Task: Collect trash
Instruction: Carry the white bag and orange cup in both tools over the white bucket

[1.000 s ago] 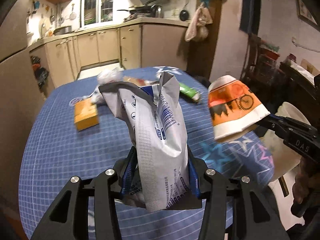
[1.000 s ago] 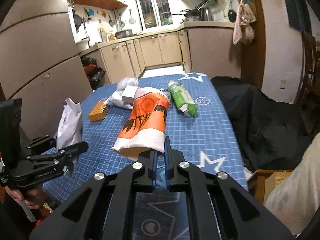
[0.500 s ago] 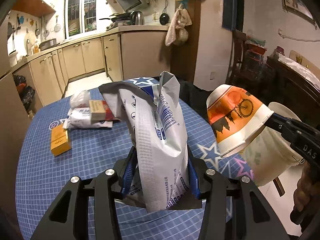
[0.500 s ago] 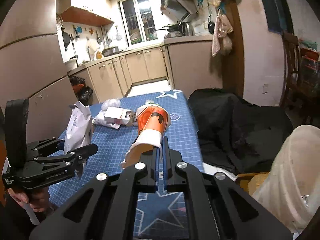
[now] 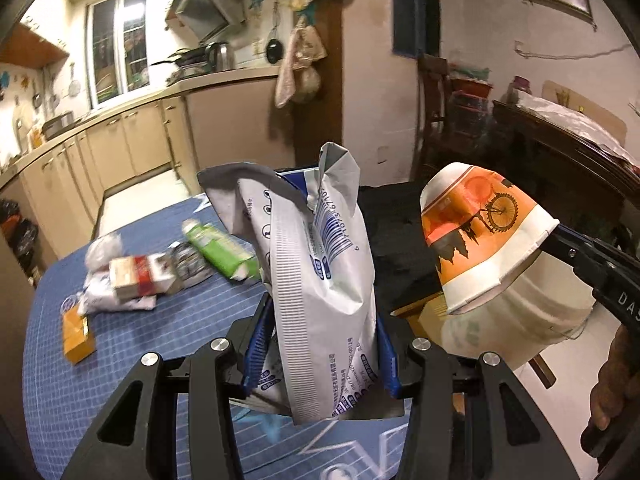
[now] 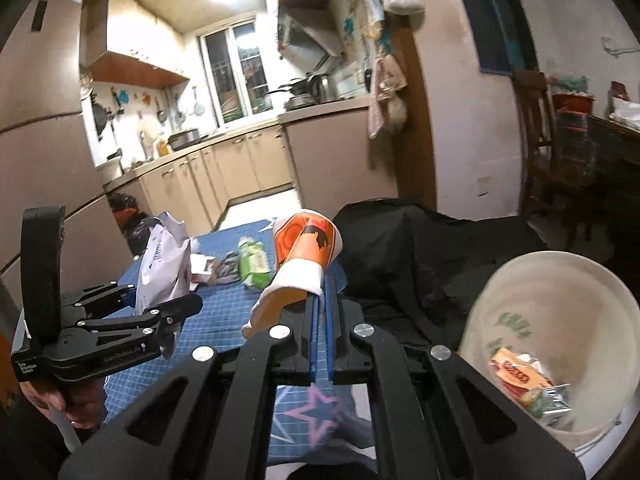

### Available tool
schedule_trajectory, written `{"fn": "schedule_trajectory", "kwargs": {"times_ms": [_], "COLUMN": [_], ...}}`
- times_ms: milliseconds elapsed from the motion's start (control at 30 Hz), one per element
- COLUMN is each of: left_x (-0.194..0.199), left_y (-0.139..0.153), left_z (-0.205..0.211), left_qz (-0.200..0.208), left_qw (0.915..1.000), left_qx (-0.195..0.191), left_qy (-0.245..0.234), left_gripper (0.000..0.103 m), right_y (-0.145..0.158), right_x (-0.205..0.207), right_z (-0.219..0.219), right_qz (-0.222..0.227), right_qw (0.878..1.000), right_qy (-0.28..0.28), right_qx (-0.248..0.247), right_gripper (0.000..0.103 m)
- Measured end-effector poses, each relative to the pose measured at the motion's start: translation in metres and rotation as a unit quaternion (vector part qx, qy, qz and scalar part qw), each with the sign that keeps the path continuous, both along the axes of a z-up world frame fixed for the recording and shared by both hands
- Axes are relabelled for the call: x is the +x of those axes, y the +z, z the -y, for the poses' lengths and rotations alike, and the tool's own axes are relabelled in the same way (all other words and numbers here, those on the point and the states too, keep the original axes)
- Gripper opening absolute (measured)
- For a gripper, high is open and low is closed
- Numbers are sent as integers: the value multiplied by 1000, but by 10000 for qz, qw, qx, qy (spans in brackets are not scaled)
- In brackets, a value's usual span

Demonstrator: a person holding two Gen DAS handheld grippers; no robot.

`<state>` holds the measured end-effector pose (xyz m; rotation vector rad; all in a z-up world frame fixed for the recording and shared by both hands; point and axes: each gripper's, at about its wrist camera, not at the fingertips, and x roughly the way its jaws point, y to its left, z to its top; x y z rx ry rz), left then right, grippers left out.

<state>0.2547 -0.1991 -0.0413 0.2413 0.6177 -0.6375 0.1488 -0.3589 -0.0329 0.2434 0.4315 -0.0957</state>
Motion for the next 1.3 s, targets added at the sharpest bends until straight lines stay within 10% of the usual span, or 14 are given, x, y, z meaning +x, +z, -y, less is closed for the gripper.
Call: {"fn": "schedule_trajectory", "kwargs": {"times_ms": [1300], "left_x": [-58], "left_y": [-23], "left_z": [252], "left_qz": [346], "left_qw": [9800], "left_qx": [683], "left_qy": [-1839], "left_gripper": [48], "right_y": [-26], "right_x": [-104], "right_z": [160], "right_qz": [-116], "right_qw": [9737], "right_qy": [-2275], "right_qx": [-95], "right_gripper": [1]}}
